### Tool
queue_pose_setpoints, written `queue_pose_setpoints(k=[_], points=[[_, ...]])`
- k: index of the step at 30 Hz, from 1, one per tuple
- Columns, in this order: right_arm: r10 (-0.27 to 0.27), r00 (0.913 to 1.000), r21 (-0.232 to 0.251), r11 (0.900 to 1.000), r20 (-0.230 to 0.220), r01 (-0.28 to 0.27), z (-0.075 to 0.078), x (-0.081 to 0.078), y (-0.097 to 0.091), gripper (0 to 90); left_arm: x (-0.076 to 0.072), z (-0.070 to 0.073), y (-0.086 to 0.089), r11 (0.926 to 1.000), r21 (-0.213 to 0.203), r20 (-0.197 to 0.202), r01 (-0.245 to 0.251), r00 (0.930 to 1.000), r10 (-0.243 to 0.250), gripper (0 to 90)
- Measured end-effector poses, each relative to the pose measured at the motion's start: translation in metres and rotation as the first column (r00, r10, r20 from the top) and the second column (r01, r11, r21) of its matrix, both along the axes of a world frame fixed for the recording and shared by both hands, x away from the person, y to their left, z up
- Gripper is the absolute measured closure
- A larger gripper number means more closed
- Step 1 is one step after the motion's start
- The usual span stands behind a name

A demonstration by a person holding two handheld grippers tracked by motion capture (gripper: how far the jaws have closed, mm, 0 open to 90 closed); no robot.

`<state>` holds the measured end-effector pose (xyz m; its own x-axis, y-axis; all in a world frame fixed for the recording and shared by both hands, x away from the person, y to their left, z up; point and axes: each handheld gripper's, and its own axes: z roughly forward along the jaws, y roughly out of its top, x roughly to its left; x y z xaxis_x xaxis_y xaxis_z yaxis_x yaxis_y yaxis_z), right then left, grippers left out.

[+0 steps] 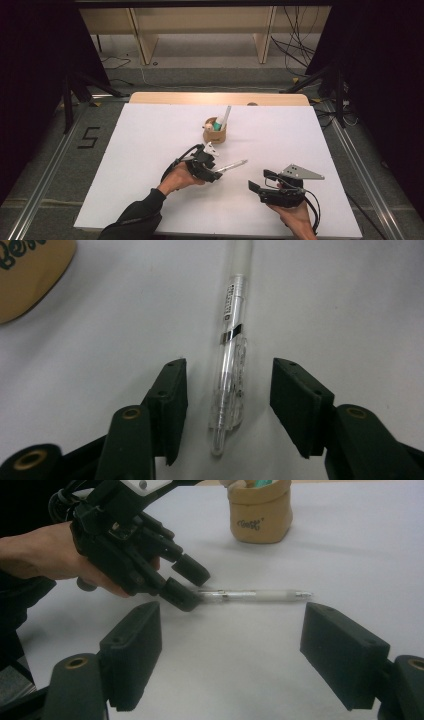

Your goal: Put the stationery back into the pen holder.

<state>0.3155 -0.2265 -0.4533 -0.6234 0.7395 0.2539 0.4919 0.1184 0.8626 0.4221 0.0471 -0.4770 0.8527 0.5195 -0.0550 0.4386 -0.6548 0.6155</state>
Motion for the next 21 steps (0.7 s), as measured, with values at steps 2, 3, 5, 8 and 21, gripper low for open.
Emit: queue_pose_setpoints(k=[2, 3, 5, 8, 21], points=[[0.001, 1.0, -0.002, 1.0, -0.001, -0.001, -0.0006, -0.0003, -0.0001, 25.5, -0.0007, -0.0001, -0.0021, 1.0, 0.0, 0.004, -0.001, 1.0, 0.001, 51.8], [0.003, 1.0, -0.004, 1.0, 0.0, -0.003, -0.0008, -0.0004, 0.0001, 25.5, -0.0003, -0.0001, -0.0026, 0.9999, 0.009, 0.006, 0.006, 1.0, -0.006, 52.6], [0.006, 1.0, -0.006, 1.0, -0.006, -0.006, -0.0008, -0.0015, 0.0012, 25.6, -0.0004, -0.0012, -0.0045, 0.9999, 0.013, 0.008, -0.001, 1.0, 0.001, 54.1], [0.013, 0.9999, -0.014, 0.9998, -0.001, -0.013, -0.0005, -0.0029, 0.0027, 25.8, -0.0005, -0.0019, -0.0061, 0.9996, 0.029, 0.019, 0.004, 0.9998, -0.004, 56.6], [0.018, 0.9998, -0.014, 0.9997, -0.002, -0.018, -0.0013, -0.0043, 0.0043, 26.3, -0.0026, -0.0017, -0.0074, 0.9989, 0.044, 0.036, 0.015, 0.9992, -0.016, 73.1]])
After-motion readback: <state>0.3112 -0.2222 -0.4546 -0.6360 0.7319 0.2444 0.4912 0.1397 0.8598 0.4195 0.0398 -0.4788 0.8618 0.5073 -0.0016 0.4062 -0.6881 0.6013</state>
